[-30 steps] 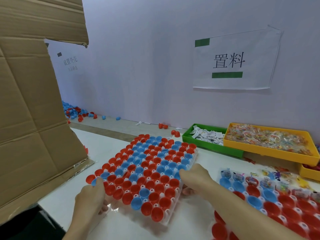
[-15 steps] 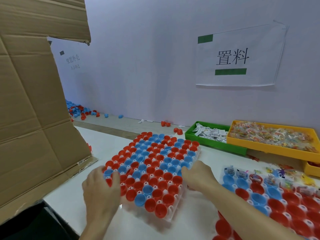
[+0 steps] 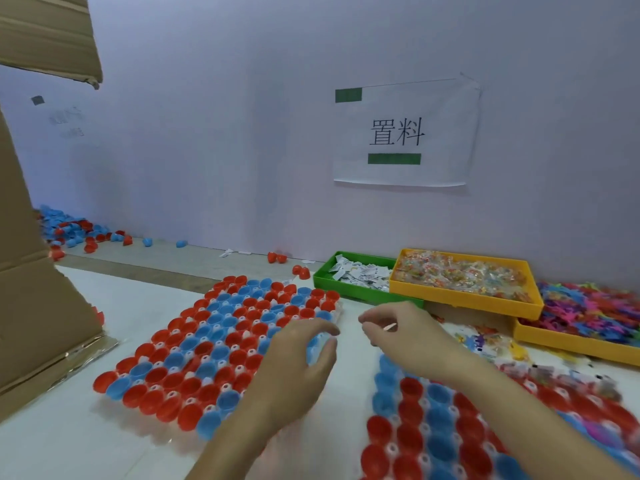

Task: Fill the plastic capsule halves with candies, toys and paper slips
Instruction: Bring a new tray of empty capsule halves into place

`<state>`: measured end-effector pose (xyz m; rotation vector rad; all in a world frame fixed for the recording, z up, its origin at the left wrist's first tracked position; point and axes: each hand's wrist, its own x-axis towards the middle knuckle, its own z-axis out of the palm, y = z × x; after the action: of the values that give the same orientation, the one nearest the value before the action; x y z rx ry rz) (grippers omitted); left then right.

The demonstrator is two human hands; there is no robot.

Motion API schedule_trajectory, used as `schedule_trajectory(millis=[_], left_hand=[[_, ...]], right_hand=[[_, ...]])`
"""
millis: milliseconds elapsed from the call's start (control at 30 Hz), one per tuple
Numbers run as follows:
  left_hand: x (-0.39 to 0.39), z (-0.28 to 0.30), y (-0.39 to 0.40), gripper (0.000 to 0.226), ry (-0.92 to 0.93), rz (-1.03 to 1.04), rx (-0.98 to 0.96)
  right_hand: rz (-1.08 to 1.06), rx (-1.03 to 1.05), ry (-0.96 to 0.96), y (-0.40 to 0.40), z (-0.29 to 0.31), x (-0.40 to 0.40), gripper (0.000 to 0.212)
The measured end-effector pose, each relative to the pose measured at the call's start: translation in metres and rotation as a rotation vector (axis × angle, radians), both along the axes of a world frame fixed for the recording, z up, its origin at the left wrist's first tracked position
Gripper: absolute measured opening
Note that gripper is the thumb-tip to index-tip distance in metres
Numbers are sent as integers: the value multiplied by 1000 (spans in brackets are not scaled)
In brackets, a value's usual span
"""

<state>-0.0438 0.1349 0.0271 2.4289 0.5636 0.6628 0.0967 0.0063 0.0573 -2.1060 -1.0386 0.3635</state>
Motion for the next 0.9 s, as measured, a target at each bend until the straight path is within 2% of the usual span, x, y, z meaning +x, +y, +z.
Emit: schedule_trajectory(millis=[67,133,267,333,467,567,733,900], left_hand=[[21,1,-18,16,-24,-122,-87],[42,-3,-32,24,5,-168,-121],[75,-14,-50,44,85,-43,-172],[84,-19,-54,50,158,13,-207],[88,-27,-54,54,227,61,-309],[85,-29,-53,53,166,44,-423],[79,-32,-47,44,71,32,-601],[76,-33,-45,21,15,-18,-714]], right_hand=[[-28,25,-4,-34,11,22,20],[-119,47,-30,-71,19,42,17],[-429,75,-125,-146,22,76,19],[-542,-4,-155,-176,16,85,20],[-632,-233,-127,-213,-7,90,27],[-704,-272,-75,-227,-18,91,37],[-724,-198,83,-228,-31,88,51],[-739,-123,155,-228,-36,90,46]])
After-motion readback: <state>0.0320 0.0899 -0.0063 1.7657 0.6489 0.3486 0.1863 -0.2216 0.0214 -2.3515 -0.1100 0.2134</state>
